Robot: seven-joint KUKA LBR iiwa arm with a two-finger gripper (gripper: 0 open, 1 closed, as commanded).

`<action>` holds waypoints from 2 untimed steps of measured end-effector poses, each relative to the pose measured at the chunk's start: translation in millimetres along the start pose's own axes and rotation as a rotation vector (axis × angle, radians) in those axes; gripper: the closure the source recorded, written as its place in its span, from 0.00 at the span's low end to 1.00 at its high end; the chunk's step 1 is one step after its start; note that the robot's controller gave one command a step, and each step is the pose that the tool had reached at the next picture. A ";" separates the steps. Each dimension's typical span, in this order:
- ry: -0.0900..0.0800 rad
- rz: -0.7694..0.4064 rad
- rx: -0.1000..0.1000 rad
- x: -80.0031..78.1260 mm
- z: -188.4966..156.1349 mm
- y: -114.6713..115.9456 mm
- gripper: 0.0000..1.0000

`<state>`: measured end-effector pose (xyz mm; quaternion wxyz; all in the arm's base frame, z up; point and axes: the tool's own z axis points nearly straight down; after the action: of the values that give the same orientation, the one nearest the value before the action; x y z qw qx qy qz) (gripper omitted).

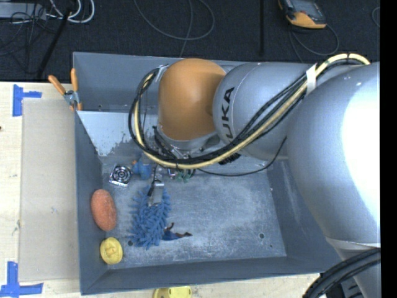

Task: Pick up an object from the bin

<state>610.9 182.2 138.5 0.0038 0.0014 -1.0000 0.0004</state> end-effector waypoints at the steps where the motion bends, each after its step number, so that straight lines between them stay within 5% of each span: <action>1: -0.007 0.003 -0.001 -1.9 -4.9 -0.5 0.00; 2: -0.013 0.053 -0.004 36.5 30.6 -27.7 0.00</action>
Offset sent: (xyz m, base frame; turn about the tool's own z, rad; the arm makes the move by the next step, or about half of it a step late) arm -0.0698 -0.0539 -0.0623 0.1034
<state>574.3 154.4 108.3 -0.0027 -0.0253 -0.9997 -0.0013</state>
